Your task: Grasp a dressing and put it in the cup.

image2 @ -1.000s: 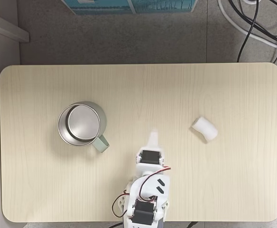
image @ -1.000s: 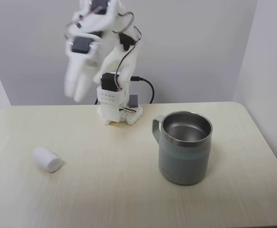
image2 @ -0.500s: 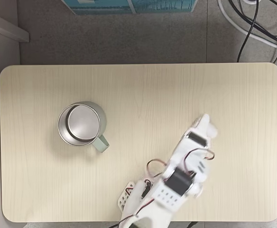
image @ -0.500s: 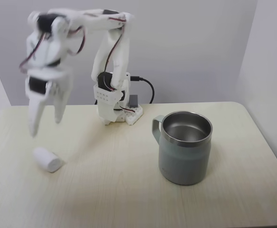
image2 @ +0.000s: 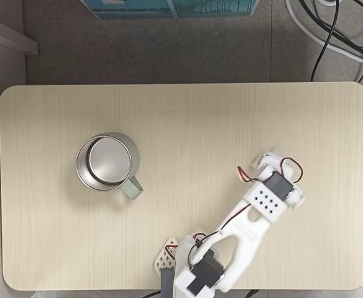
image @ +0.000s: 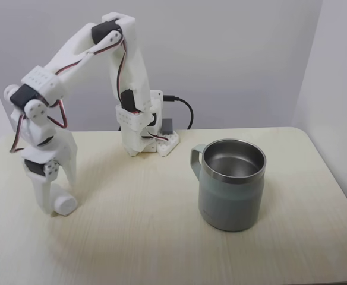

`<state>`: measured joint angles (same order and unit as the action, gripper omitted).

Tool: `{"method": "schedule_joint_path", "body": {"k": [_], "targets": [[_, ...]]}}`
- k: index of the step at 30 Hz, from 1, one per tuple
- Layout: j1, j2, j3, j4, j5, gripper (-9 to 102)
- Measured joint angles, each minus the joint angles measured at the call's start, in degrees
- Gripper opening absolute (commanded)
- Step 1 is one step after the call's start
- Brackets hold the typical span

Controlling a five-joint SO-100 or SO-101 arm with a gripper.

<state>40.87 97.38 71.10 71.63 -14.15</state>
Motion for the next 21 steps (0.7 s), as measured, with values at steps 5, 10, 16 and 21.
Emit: {"method": "schedule_joint_path", "body": {"k": [5,10,16,21], "targets": [[0.53,0.35,0.09,-0.53,-0.26,28],[0.53,1.05,0.09,-0.53,-0.88,4],[0.53,1.58,0.09,-1.14,-1.05,0],[0.97,1.58,0.09,-1.14,-1.05,0]]}}
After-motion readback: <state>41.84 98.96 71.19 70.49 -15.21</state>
